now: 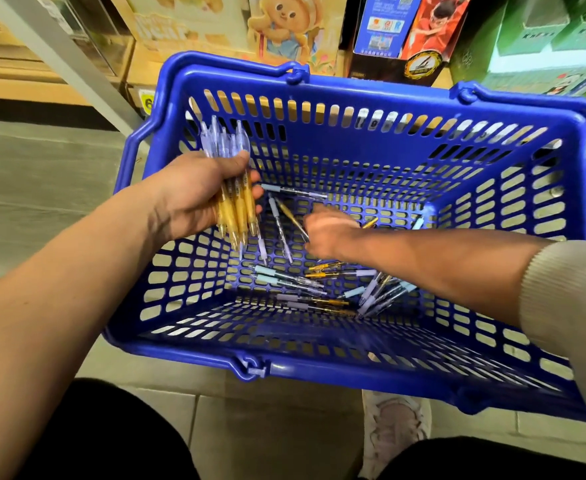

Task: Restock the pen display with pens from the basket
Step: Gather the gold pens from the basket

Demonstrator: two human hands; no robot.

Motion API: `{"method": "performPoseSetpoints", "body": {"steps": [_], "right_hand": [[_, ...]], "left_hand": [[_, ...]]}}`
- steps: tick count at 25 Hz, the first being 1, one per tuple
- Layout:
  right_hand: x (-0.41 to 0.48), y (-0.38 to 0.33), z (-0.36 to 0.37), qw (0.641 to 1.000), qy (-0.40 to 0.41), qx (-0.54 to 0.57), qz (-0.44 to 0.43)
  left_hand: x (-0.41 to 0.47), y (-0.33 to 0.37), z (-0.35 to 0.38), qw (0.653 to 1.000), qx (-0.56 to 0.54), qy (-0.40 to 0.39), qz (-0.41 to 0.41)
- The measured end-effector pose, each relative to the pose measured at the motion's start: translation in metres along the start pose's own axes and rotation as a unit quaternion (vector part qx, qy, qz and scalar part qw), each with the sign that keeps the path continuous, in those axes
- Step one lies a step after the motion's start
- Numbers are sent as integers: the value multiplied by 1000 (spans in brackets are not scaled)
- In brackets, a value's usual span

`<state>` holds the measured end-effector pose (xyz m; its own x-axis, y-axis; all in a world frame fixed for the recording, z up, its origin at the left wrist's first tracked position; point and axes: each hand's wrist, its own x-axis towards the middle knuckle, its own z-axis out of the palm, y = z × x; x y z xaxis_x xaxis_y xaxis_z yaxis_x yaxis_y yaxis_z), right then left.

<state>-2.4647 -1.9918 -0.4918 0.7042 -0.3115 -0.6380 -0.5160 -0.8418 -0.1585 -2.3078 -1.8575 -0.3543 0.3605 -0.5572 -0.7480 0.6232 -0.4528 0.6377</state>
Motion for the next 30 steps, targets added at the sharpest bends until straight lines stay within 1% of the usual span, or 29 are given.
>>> {"method": "performPoseSetpoints", "body": {"steps": [2,4,6,7,8,10,12,14,16,18,20,23,25,26,28,29,30], "right_hand": [[0,4,-2,999,2,37,8],[-1,13,-17,993,22,118,-4],[-7,24,-36,973,57,222,-22],[-12,27,-45,957,84,274,-33],[-17,28,-54,937,111,328,-46],[-26,27,-69,883,139,441,-83],[-30,21,-80,823,137,543,-100],[-32,14,-88,766,115,624,-98],[-34,7,-92,728,83,676,-87],[-37,4,-93,704,63,705,-63],[-41,5,-93,690,54,720,-40],[-46,7,-88,694,64,716,-20],[-48,9,-88,693,74,717,-28],[-48,12,-89,686,66,723,-41],[-48,26,-89,676,22,735,-54],[-48,34,-86,683,-3,728,-47],[-47,44,-80,710,-23,703,-28]], "left_hand": [[0,-1,-2,1000,22,-14,7],[1,-2,-1,999,35,-13,16],[4,-3,2,999,44,-6,28],[5,-3,3,998,53,-4,33],[7,-3,5,998,62,-2,33],[9,-3,7,997,74,0,20],[12,-2,10,996,86,-1,1],[15,-3,15,995,101,-14,-14],[16,-6,20,993,108,-33,-18],[17,-10,26,993,104,-44,-10],[17,-14,30,992,110,-59,-15],[17,-20,38,987,132,-88,-23],[18,-21,43,986,138,-90,-19],[18,-21,46,986,138,-88,-17],[18,-19,49,986,139,-85,-13],[19,-19,48,987,140,-83,-14],[18,-18,47,987,139,-79,-19]]}}
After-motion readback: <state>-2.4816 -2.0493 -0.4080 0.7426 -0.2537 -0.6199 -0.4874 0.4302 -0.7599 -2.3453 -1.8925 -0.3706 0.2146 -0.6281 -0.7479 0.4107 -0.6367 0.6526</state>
